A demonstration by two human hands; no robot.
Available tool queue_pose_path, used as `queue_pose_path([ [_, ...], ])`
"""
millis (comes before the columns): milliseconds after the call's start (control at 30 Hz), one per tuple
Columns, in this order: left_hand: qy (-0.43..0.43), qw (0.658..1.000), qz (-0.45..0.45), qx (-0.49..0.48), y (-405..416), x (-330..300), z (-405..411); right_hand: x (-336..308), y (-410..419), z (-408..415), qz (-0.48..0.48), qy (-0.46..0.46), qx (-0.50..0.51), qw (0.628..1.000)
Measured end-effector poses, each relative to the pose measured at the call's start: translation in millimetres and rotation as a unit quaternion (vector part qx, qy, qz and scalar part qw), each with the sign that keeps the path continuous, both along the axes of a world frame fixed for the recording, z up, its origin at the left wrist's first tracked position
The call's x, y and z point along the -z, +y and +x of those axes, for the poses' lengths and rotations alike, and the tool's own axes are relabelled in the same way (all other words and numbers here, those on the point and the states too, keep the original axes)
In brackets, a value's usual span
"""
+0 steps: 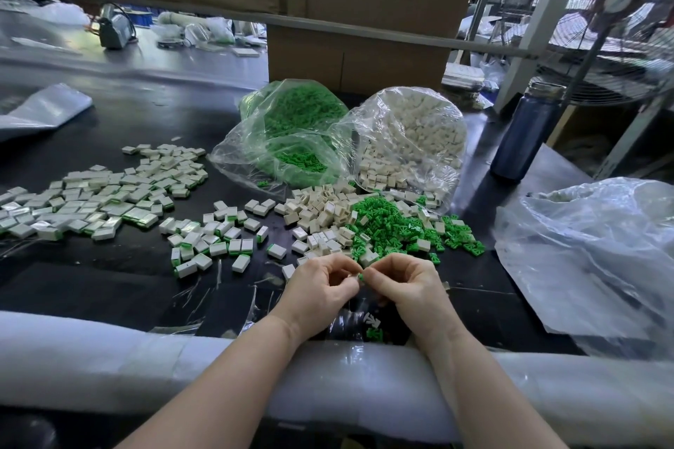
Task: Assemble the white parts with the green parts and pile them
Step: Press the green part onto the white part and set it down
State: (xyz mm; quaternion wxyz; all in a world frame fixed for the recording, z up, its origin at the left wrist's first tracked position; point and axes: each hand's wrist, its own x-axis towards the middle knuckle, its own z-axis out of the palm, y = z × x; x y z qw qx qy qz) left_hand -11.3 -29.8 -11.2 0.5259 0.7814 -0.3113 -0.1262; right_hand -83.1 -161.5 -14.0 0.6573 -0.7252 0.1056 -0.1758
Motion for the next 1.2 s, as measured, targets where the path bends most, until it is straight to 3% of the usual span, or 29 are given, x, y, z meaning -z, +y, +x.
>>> queue_pose_path([
  [133, 0.020, 0.999, -0.032, 0.025, 0.0, -2.9, -0.2, 2.1, -1.1, 1.7, 0.010, 0.007, 0.004, 1.000],
  [300, 0.025, 0.997, -0.045, 0.051, 0.4, -3.2, -0.7, -0.2, 2.5, 2.3, -0.042, 0.039, -0.076, 0.995],
  [933, -0.045, 0.996, -0.018, 0.069, -0.9, 2.0, 0.1, 1.7, 0.2, 1.3, 0.060, 0.033, -0.110, 0.992],
  [1200, -0.048, 0.996, -0.013, 0.080, -1.8, 4.0, 0.2, 2.7, -2.2, 0.9, 0.057, 0.042, -0.104, 0.992],
])
